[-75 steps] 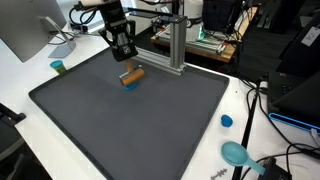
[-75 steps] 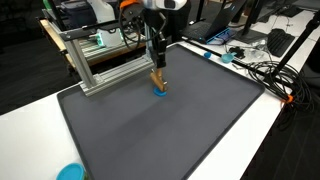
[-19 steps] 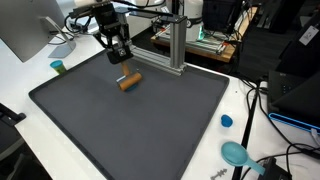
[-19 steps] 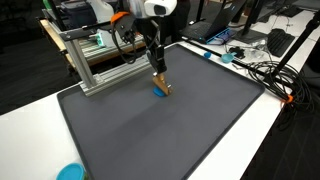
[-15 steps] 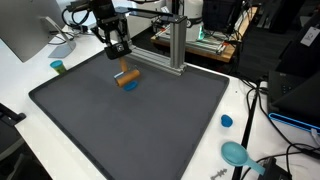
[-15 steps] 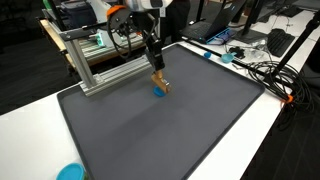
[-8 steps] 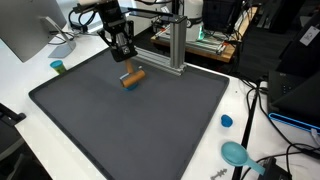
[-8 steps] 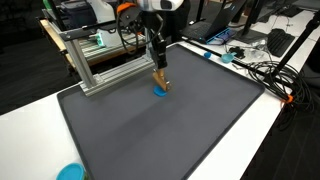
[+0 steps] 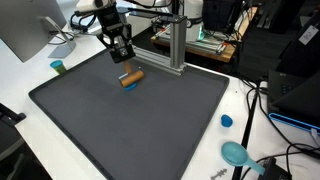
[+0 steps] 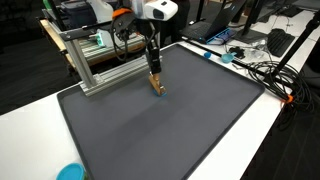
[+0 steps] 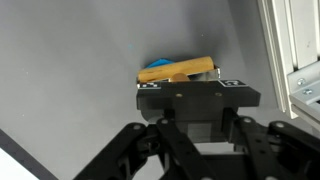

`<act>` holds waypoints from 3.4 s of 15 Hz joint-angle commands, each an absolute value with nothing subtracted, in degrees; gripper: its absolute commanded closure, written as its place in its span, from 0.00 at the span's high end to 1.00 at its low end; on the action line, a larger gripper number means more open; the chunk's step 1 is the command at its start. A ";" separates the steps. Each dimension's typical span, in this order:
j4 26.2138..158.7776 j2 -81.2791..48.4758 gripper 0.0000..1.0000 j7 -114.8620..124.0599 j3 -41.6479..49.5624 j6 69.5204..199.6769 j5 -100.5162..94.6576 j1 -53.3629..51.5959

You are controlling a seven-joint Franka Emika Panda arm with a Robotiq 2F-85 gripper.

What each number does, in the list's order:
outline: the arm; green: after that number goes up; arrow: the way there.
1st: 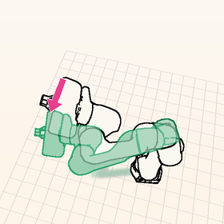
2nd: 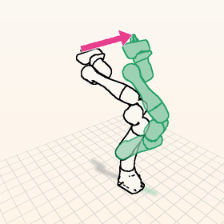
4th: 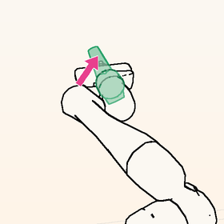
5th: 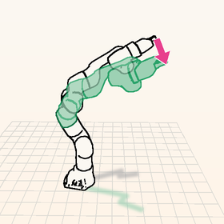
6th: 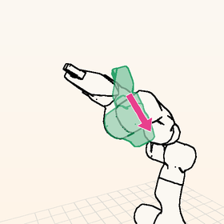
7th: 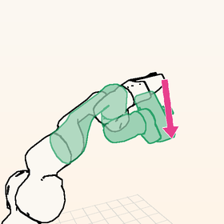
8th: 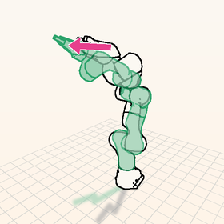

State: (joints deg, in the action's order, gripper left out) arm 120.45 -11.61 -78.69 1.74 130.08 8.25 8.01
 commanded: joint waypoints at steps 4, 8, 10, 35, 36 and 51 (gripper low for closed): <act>118.98 -10.81 0.22 -80.08 1.61 130.22 10.49 9.18; 117.44 -11.86 0.22 -80.12 1.44 130.38 10.82 9.16; 117.03 -12.80 0.22 -80.21 1.14 130.57 11.09 8.98; 121.81 -7.59 0.22 -76.03 -0.26 130.07 7.91 6.60; 122.16 -5.21 0.22 -71.78 0.43 127.39 1.57 4.79; 104.61 -16.92 0.22 -51.52 -3.43 112.25 -17.01 -3.32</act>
